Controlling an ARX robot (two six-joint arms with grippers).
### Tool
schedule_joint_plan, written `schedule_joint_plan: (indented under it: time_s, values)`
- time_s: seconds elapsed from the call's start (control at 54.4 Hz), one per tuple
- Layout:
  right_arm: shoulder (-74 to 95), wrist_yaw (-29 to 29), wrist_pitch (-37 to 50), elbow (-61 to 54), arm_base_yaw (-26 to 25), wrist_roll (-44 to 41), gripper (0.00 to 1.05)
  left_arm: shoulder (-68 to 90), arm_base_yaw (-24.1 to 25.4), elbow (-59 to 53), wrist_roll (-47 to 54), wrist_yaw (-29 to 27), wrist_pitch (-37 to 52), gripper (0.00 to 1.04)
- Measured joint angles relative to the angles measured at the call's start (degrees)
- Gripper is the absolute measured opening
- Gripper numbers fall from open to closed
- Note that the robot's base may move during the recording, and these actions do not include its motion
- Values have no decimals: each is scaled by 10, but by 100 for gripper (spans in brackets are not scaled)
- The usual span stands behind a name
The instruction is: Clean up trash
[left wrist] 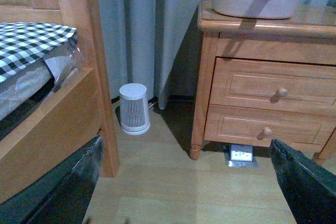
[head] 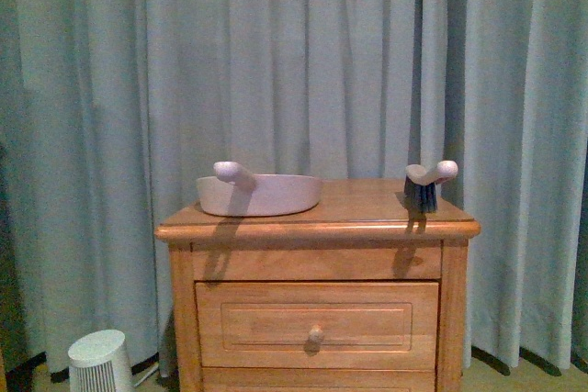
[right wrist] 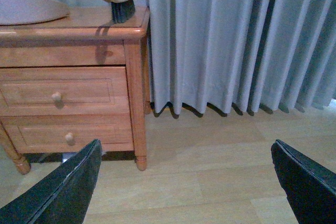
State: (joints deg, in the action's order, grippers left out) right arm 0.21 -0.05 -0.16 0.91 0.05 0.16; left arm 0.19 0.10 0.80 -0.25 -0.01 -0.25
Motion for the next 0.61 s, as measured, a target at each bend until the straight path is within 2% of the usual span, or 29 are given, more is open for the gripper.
schedule_joint_plan:
  time_s: [0.607]
  values:
    - [0,0,0,0,0,0,97,0,0,0,0,0,0,97]
